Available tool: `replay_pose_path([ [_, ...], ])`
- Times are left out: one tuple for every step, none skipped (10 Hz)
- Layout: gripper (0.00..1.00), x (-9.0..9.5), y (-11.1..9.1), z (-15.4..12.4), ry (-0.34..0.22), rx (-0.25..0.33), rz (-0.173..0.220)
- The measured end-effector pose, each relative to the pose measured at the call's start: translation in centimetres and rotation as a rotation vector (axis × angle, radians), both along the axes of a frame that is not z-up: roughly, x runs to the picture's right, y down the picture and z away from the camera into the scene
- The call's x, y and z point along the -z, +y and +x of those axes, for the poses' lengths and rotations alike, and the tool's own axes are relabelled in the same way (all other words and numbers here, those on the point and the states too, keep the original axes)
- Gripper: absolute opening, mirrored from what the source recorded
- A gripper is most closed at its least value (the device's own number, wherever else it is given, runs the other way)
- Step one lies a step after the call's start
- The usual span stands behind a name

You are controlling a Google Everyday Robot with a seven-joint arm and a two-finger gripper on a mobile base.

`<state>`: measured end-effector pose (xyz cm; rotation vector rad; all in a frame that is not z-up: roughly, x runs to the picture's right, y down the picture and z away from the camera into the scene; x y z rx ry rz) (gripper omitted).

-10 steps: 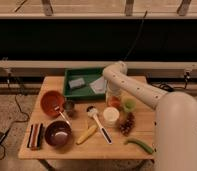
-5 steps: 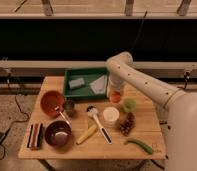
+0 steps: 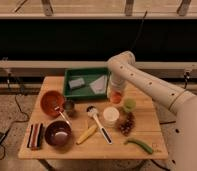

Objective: Place apple in table surface

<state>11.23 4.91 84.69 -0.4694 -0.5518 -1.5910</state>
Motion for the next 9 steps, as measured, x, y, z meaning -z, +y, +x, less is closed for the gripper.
replay_pose_path([
  [0.02,-0.2,0.1,-0.1,-0.002,-0.003,-0.004],
  [0.09,-0.4,0.2,-0.1,-0.001,-0.010,-0.006],
  [0.17,-0.5,0.3,-0.2,0.001,-0.016,-0.008],
  [0.29,-0.8,0.5,-0.2,0.006,-0.024,-0.013],
  [0.39,-1.3,0.8,-0.4,0.011,-0.030,-0.020],
  [0.47,-1.8,1.2,-0.6,0.015,-0.034,-0.027],
  [0.60,-2.6,1.8,-0.9,0.022,-0.043,-0.038],
  [0.69,-3.1,2.1,-0.9,0.030,-0.051,-0.044],
  [0.75,-3.4,2.1,-0.9,0.037,-0.057,-0.045],
])
